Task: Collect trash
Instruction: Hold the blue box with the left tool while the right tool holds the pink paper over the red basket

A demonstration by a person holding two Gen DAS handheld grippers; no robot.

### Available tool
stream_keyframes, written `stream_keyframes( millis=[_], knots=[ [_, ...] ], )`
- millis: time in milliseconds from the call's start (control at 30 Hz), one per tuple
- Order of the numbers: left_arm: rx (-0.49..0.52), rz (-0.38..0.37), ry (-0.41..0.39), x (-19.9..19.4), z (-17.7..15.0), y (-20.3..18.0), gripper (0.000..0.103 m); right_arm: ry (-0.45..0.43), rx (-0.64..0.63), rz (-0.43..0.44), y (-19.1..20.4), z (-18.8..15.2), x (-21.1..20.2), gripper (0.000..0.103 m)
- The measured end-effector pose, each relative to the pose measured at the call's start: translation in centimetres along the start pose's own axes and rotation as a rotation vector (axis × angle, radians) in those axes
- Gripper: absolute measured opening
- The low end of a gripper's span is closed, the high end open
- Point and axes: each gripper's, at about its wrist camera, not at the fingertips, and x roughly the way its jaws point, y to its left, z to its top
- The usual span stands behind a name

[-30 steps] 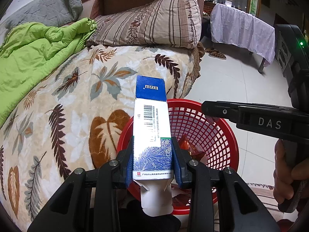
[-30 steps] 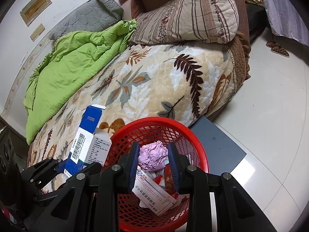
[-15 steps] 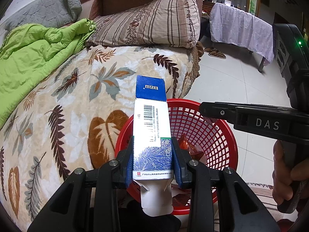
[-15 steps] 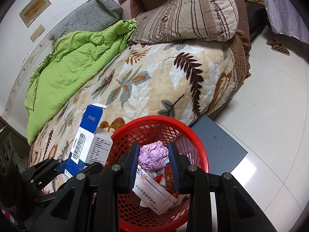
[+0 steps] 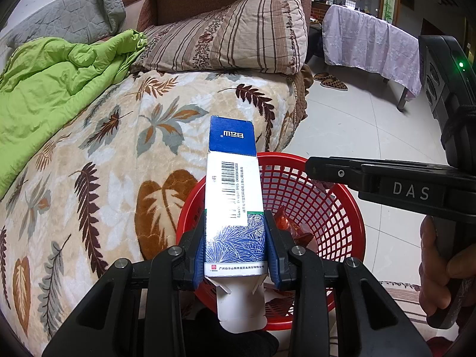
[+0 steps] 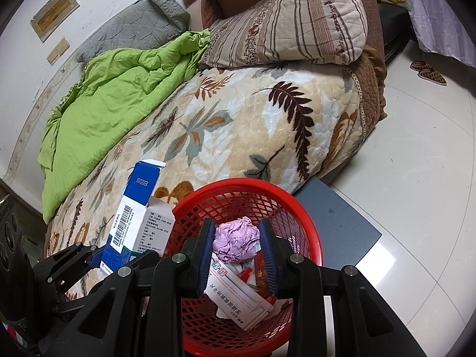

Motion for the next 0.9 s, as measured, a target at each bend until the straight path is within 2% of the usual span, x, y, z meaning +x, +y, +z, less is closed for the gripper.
stream_keyframes(
  millis=[900],
  knots=[
    [-0.001, 0.004, 0.0, 0.03, 0.04, -0.14, 0.032, 0.003, -0.001, 0.0, 0.28, -0.14, 0.14, 0.035]
  ],
)
